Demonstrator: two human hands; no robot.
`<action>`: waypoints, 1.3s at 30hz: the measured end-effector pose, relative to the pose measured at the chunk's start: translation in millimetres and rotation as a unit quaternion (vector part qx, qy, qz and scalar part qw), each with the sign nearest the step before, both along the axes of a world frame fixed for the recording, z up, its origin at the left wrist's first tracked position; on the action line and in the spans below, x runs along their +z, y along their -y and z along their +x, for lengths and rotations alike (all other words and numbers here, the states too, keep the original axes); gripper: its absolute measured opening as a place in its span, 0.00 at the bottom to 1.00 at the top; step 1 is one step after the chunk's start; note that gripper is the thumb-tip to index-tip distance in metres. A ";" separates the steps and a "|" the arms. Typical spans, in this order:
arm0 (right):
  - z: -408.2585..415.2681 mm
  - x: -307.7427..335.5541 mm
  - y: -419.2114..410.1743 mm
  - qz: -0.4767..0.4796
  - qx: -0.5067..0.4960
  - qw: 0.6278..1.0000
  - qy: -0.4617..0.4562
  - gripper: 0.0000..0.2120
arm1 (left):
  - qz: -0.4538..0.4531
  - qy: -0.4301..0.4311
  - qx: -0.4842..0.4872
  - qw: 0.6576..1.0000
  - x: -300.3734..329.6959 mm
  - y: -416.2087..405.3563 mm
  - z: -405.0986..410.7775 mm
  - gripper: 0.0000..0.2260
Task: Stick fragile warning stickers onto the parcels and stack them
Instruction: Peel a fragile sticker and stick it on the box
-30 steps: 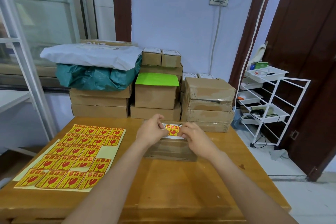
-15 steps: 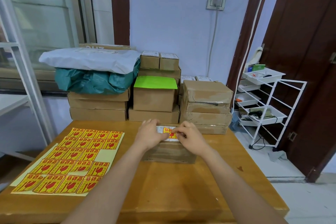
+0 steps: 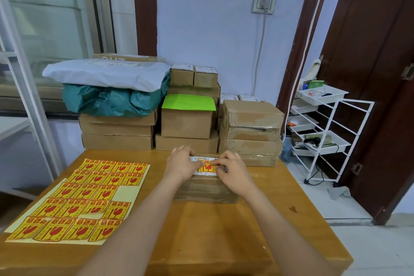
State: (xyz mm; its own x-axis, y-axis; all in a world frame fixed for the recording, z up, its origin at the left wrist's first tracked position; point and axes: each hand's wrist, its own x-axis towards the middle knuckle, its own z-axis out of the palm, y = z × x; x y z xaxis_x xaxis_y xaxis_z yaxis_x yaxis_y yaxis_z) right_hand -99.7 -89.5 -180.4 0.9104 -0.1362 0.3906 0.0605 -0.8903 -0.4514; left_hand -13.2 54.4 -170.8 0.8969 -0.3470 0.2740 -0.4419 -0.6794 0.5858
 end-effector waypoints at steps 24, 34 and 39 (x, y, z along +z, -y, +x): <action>6.9 -51.7 -10.0 0.240 -0.098 0.942 0.213 0.16 | -0.167 0.081 -0.057 0.981 3.8 -30.7 -3.1 0.03; 43.5 -52.1 -29.1 0.277 -0.136 0.932 0.188 0.24 | -0.110 0.209 0.145 0.961 -14.1 -46.6 1.8 0.13; 44.3 -56.3 -30.9 0.321 -0.122 0.920 0.191 0.21 | -0.178 0.115 0.169 0.962 -46.2 -41.6 1.8 0.06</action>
State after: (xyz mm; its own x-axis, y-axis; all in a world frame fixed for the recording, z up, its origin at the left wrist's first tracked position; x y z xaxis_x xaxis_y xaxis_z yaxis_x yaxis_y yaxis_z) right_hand -55.4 -58.6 -236.6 0.6354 -0.6324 0.4431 0.1577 -0.4555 -0.8762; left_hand -11.4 96.0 -216.9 0.8436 0.1074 0.5261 -0.3759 -0.5816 0.7215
